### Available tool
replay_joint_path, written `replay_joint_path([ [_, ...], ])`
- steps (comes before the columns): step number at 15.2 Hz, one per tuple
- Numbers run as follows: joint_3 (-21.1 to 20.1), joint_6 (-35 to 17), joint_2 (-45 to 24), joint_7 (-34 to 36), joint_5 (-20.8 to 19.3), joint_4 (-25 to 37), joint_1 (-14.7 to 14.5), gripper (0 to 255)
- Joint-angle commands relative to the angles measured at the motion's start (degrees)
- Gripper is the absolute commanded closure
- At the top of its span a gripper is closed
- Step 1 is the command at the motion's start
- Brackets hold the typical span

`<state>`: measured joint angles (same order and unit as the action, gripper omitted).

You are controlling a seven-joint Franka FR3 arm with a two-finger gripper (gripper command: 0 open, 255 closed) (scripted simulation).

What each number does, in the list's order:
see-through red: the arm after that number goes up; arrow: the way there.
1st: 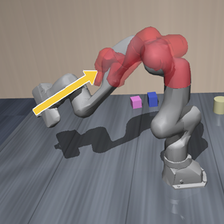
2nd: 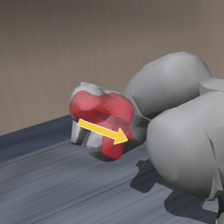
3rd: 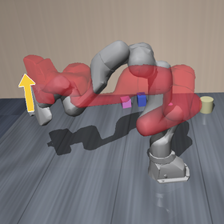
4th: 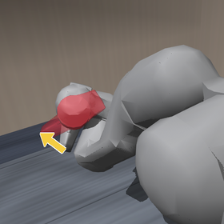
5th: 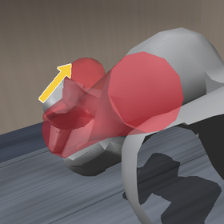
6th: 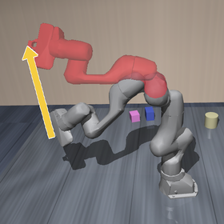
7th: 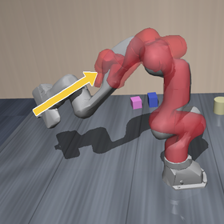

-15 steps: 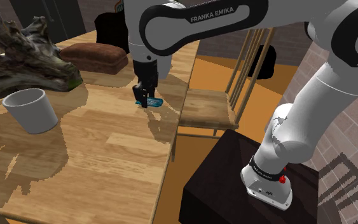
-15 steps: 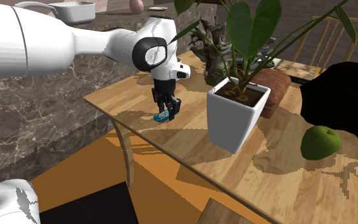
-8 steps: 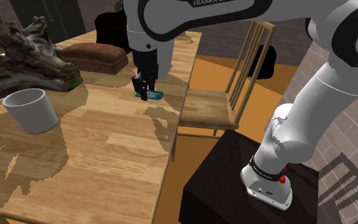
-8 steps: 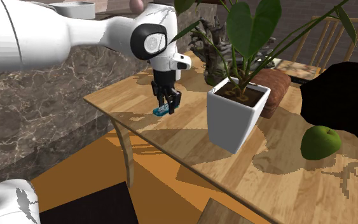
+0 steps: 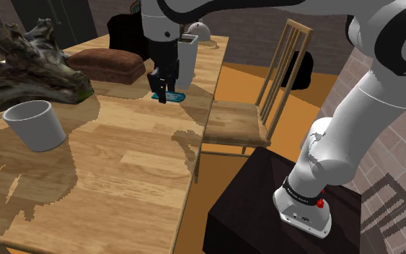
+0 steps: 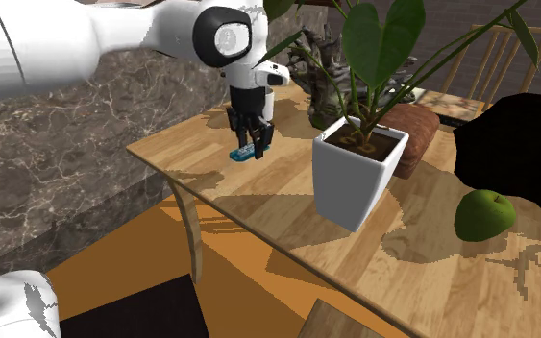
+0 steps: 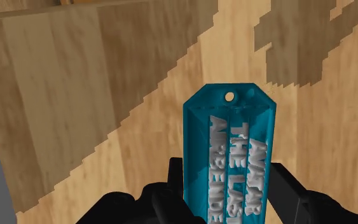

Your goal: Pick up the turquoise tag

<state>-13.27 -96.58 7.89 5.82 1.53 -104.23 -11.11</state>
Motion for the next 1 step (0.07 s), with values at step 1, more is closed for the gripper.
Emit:
replay_joint_path([
  [1, 0.0, 0.5, 0.1, 0.0, 0.0, 0.5, 0.0, 255],
])
